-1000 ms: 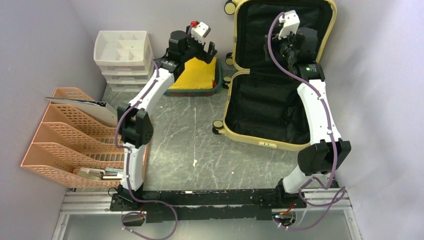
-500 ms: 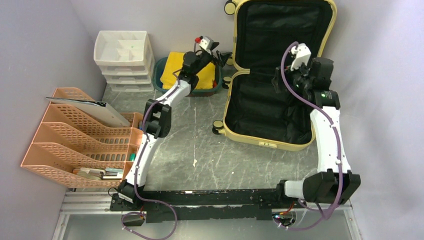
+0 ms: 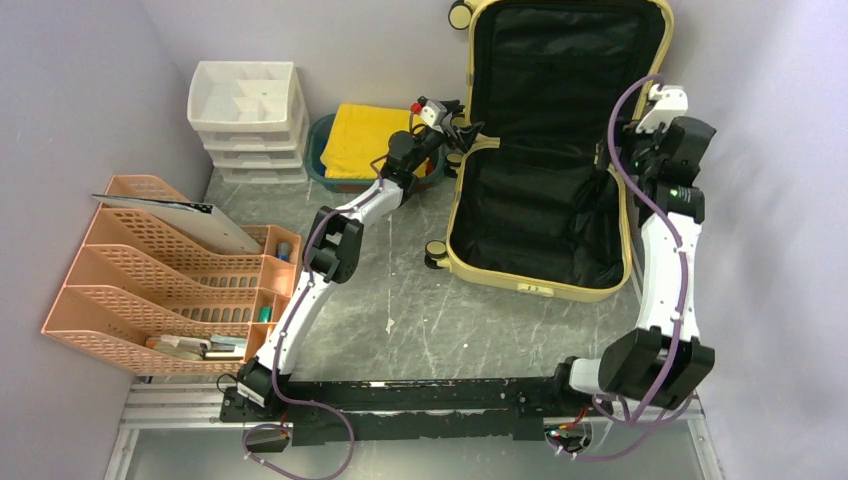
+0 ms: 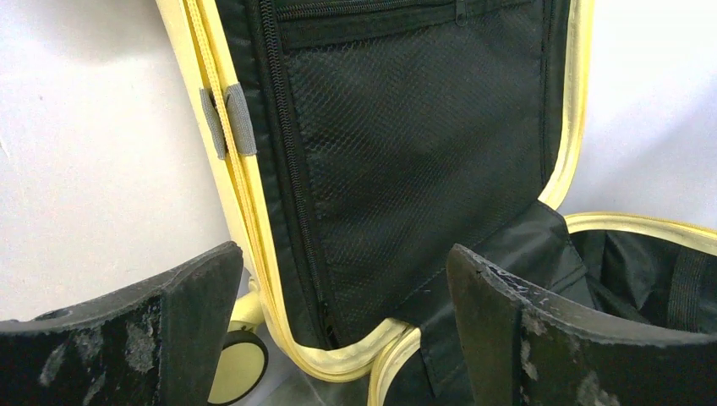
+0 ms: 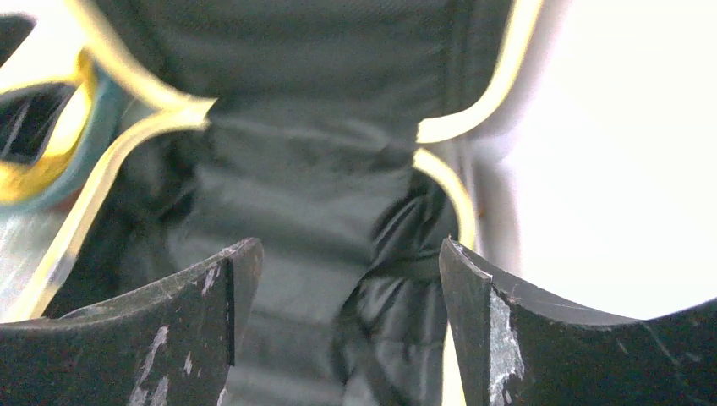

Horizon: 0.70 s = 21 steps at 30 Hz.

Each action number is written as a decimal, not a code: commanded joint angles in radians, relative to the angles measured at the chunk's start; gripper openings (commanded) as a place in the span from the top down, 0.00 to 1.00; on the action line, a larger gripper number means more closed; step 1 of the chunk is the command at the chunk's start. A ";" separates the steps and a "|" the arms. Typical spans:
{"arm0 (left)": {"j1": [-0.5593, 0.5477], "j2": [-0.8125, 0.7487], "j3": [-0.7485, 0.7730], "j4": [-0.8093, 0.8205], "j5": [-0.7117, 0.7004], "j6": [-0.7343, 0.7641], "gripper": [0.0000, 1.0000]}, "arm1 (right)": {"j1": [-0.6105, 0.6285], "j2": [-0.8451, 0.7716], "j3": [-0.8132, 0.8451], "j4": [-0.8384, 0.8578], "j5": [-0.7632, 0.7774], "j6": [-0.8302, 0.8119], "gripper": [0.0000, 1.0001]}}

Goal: Open, take out, and arrange the luggage
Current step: Close the luggage at the center of the board.

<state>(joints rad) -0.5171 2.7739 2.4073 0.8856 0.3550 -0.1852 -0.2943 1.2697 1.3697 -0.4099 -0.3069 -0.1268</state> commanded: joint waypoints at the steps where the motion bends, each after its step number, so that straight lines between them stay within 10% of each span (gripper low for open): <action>1: -0.003 -0.020 0.005 0.088 0.005 0.009 0.06 | -0.034 0.090 0.131 0.227 0.158 0.111 0.20; 8: -0.003 -0.122 -0.089 -0.064 0.134 0.067 0.04 | -0.040 0.289 0.286 0.448 0.202 0.083 0.24; 21: 0.054 -0.497 -0.353 -0.833 0.217 0.451 0.04 | -0.104 0.751 0.770 0.424 0.110 0.109 0.25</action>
<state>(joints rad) -0.4858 2.4420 2.0762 0.3141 0.5381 0.1143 -0.3687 1.9522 1.9972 -0.0147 -0.1238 -0.0429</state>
